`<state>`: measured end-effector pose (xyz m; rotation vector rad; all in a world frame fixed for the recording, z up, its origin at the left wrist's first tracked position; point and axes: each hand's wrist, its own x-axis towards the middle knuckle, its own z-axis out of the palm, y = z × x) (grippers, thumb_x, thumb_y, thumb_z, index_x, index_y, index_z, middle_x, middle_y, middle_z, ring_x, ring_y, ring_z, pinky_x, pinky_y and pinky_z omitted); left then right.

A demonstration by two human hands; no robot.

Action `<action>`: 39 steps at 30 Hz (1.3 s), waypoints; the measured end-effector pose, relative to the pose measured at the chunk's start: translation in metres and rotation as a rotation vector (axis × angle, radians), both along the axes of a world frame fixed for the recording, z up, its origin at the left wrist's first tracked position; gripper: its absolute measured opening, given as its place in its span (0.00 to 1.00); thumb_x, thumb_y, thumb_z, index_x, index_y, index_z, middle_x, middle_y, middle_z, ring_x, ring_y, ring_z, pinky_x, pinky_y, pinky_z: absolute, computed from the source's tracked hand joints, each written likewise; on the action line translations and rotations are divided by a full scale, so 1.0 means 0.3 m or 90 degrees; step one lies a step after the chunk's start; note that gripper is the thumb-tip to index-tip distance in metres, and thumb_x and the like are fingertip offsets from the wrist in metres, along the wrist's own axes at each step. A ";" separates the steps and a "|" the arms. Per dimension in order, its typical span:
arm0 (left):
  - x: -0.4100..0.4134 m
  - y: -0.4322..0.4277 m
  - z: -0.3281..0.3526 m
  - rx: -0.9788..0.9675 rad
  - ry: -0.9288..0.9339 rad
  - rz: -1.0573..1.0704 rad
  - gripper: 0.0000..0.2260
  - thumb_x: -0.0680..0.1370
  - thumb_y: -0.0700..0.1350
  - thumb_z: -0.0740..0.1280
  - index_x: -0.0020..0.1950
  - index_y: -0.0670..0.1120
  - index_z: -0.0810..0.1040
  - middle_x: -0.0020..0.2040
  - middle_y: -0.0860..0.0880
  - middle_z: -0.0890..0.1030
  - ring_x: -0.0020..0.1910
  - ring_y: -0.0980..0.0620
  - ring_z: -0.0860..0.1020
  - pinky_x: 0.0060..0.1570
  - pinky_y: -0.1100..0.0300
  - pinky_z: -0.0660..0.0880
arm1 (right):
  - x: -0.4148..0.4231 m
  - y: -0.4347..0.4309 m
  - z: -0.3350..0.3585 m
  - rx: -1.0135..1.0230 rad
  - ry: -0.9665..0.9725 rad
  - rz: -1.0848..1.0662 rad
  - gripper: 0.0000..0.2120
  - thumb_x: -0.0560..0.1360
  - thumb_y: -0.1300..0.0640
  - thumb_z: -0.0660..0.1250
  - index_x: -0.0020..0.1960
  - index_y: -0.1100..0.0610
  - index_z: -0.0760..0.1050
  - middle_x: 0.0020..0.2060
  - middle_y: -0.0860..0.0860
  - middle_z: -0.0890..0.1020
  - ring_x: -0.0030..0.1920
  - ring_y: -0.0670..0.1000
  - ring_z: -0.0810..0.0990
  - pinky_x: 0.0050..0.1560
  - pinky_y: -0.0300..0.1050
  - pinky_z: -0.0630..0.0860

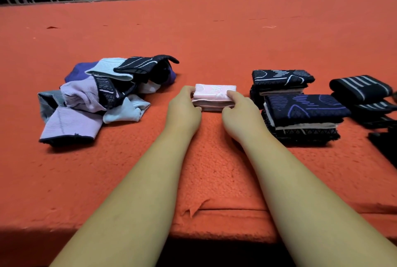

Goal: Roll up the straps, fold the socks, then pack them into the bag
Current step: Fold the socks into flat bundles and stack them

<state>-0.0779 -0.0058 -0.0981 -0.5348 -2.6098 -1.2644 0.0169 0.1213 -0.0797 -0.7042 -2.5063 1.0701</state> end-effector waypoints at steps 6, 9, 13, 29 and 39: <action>0.016 -0.011 0.010 -0.001 -0.015 -0.015 0.24 0.75 0.35 0.68 0.71 0.50 0.79 0.64 0.50 0.85 0.63 0.50 0.82 0.58 0.63 0.72 | 0.006 0.004 -0.005 0.007 -0.001 0.015 0.31 0.81 0.59 0.59 0.83 0.49 0.65 0.76 0.57 0.71 0.75 0.58 0.71 0.75 0.50 0.66; 0.031 -0.021 0.020 0.004 -0.025 -0.022 0.24 0.75 0.36 0.66 0.71 0.50 0.79 0.64 0.51 0.85 0.62 0.51 0.82 0.58 0.62 0.73 | 0.020 -0.006 0.000 0.007 0.026 0.021 0.30 0.80 0.60 0.60 0.82 0.48 0.66 0.75 0.56 0.71 0.73 0.57 0.72 0.73 0.48 0.67; 0.044 -0.040 0.038 0.014 -0.024 -0.002 0.21 0.76 0.36 0.66 0.67 0.50 0.81 0.61 0.52 0.84 0.58 0.51 0.81 0.55 0.62 0.70 | 0.048 -0.030 0.008 0.013 0.081 0.030 0.28 0.80 0.60 0.62 0.79 0.50 0.70 0.75 0.55 0.69 0.71 0.55 0.74 0.72 0.45 0.66; -0.056 -0.261 0.165 -0.298 0.132 0.125 0.16 0.78 0.41 0.67 0.65 0.46 0.80 0.87 0.50 0.50 0.76 0.37 0.64 0.71 0.40 0.70 | 0.080 -0.108 0.030 0.018 0.288 0.182 0.05 0.79 0.65 0.66 0.47 0.58 0.79 0.52 0.46 0.73 0.52 0.22 0.72 0.52 0.21 0.67; -0.104 -0.334 0.172 -0.303 0.193 0.120 0.19 0.78 0.37 0.65 0.69 0.40 0.76 0.82 0.49 0.65 0.70 0.33 0.69 0.67 0.39 0.72 | 0.067 -0.116 0.024 -0.002 0.298 0.201 0.05 0.78 0.61 0.68 0.45 0.53 0.79 0.52 0.48 0.76 0.52 0.35 0.79 0.52 0.28 0.72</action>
